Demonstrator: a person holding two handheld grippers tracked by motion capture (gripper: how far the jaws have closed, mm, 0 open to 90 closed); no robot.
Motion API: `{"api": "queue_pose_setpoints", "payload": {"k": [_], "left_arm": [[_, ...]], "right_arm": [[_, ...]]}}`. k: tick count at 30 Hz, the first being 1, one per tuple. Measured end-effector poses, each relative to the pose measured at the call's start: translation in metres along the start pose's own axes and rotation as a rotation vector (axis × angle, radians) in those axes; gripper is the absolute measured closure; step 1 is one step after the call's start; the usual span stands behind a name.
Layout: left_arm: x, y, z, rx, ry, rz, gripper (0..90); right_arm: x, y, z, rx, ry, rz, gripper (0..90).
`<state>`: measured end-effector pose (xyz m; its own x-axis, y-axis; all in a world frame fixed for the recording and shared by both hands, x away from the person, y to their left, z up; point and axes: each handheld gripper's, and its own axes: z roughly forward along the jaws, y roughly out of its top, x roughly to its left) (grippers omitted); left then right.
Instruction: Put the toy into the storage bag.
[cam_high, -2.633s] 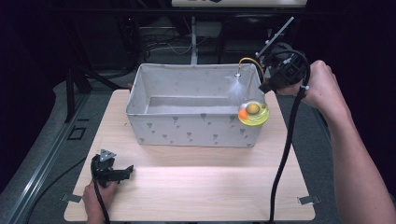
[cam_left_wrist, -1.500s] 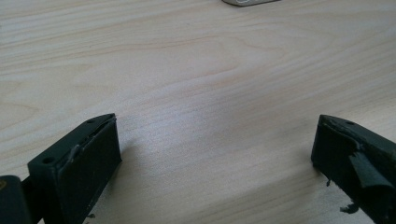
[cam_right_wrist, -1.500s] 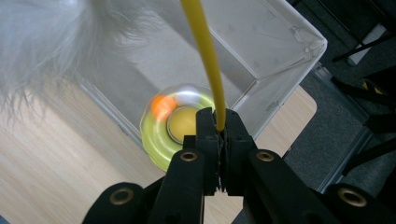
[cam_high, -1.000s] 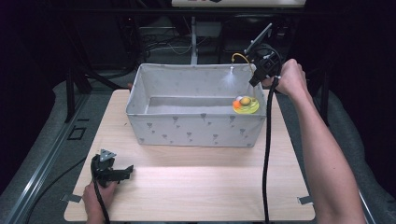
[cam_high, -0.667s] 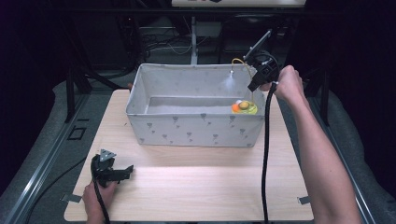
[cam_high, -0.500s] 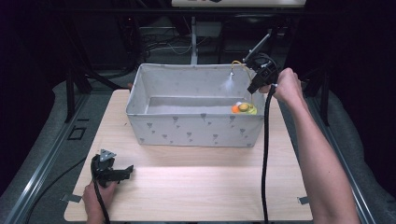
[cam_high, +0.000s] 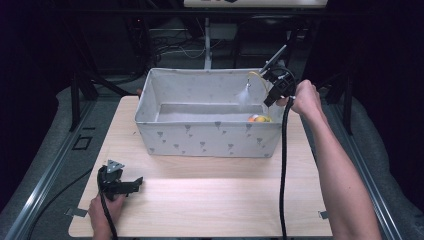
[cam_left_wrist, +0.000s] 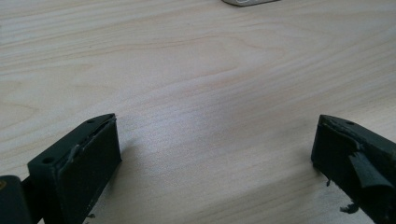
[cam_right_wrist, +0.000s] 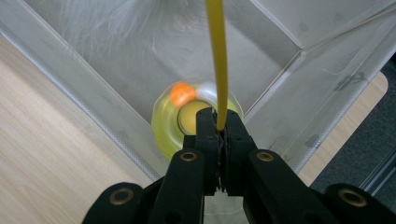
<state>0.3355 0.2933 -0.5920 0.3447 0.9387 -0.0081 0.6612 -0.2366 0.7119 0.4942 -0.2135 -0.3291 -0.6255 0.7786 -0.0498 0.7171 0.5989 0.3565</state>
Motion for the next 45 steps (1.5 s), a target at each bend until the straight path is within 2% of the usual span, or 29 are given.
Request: {"api": "queue_pose_setpoints", "payload": {"k": [12,14,16,18,29,38,40,45], "left_arm": [[0.000,0.000,0.000,0.000,0.000,0.000,1.3],[0.000,0.000,0.000,0.000,0.000,0.000,1.3],[0.000,0.000,0.000,0.000,0.000,0.000,1.3],[0.000,0.000,0.000,0.000,0.000,0.000,1.3],[0.000,0.000,0.000,0.000,0.000,0.000,1.3],[0.000,0.000,0.000,0.000,0.000,0.001,1.3],[0.000,0.000,0.000,0.000,0.000,0.000,1.3],[0.000,0.000,0.000,0.000,0.000,0.000,1.3]], "right_arm": [[0.000,-0.009,0.012,0.023,0.014,0.001,88.1],[0.000,-0.010,0.012,0.033,0.005,-0.010,88.2],[0.000,-0.012,0.014,0.029,0.017,0.003,88.2],[-0.001,-0.013,0.014,0.035,0.013,-0.006,88.2],[-0.002,-0.022,0.026,0.046,0.030,0.010,88.2],[-0.004,-0.026,0.032,0.079,0.026,0.004,88.1],[-0.004,-0.027,0.034,0.081,0.035,0.018,88.1],[-0.004,-0.028,0.037,0.093,0.036,0.018,88.0]]}}
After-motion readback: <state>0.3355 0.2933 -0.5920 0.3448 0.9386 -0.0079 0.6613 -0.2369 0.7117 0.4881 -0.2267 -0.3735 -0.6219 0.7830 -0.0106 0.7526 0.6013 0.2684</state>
